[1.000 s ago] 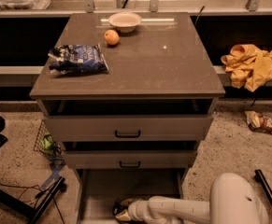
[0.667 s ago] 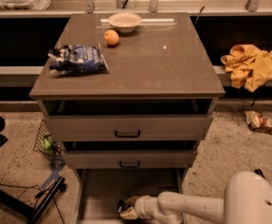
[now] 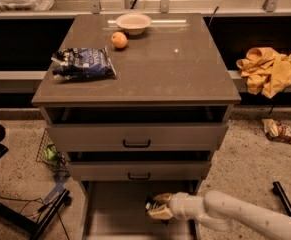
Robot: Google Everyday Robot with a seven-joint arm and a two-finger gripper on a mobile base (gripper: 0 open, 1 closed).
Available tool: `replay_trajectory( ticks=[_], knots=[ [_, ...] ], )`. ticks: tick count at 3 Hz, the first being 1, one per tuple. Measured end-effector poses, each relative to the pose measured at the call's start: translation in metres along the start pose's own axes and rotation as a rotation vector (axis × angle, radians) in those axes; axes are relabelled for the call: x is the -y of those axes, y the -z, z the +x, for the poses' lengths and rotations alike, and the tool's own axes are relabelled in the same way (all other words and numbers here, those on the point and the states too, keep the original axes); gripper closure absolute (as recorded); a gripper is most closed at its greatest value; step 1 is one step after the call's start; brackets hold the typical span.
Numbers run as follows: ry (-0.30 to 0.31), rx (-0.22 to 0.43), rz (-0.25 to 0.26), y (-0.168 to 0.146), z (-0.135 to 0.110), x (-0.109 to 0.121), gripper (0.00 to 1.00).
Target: Pick rxbar chocolate from bottom drawer and place on counter
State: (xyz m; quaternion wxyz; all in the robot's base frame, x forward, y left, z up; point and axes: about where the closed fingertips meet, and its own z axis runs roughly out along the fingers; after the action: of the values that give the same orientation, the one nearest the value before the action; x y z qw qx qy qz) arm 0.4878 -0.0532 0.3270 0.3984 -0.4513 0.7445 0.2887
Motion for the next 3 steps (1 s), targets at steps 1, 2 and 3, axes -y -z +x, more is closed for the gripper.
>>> replay_trajectory(
  ticks=[1, 2, 3],
  knots=[
    [-0.019, 0.05, 0.018, 0.051, -0.028, 0.015, 1.0],
    [0.0, 0.055, 0.064, 0.103, -0.063, 0.017, 1.0],
    [0.0, 0.055, 0.064, 0.103, -0.063, 0.017, 1.0]
  ],
)
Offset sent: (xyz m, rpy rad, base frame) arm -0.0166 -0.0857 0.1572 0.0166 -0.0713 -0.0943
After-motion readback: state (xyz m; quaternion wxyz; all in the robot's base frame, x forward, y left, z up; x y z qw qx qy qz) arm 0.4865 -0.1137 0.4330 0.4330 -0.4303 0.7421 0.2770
